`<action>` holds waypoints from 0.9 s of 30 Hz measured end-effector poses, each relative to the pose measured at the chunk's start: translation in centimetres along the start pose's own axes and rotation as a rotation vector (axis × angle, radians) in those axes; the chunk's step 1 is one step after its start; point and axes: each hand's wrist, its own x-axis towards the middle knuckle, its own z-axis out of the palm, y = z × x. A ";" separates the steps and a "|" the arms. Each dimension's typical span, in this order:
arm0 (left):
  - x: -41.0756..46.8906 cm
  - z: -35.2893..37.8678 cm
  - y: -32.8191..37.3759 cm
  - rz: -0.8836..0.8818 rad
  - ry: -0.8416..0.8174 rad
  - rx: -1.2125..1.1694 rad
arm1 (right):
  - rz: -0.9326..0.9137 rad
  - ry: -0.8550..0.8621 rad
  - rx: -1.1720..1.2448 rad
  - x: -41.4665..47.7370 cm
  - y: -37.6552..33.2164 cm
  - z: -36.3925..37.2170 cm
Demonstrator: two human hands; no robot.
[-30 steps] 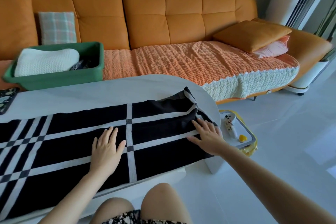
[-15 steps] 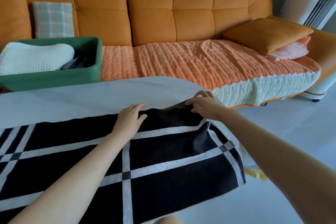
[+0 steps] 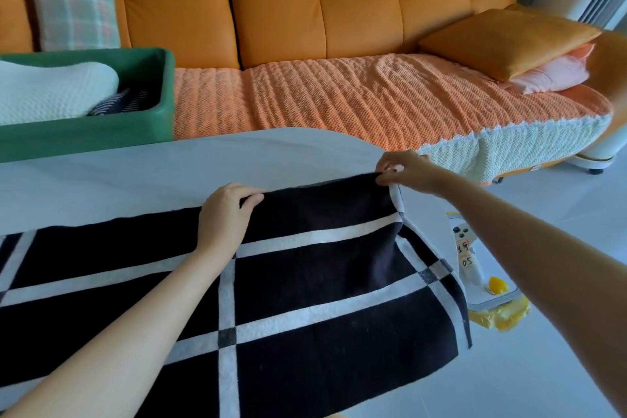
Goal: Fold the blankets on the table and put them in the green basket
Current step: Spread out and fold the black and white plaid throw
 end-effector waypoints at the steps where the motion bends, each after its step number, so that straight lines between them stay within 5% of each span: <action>1: 0.1 0.0 0.1 -0.034 0.045 -0.041 | 0.030 0.033 0.139 0.2 -0.3 -0.1; 6: 0.8 0.8 0.3 -0.153 0.157 -0.109 | 0.141 0.391 0.075 1.7 -0.3 0.9; 9: 0.6 1.8 0.0 -0.126 0.098 0.055 | 0.173 0.401 -0.011 1.8 0.2 3.2; 13: 0.9 2.2 0.4 -0.080 0.052 0.291 | 0.246 0.522 0.239 -0.9 0.3 2.6; 19: 2.3 5.0 5.2 0.091 -0.214 0.101 | 0.331 0.219 0.101 -9.8 0.0 3.1; 27: 5.8 11.2 11.6 0.080 -0.480 -0.011 | 0.389 0.375 0.188 -10.5 0.6 3.8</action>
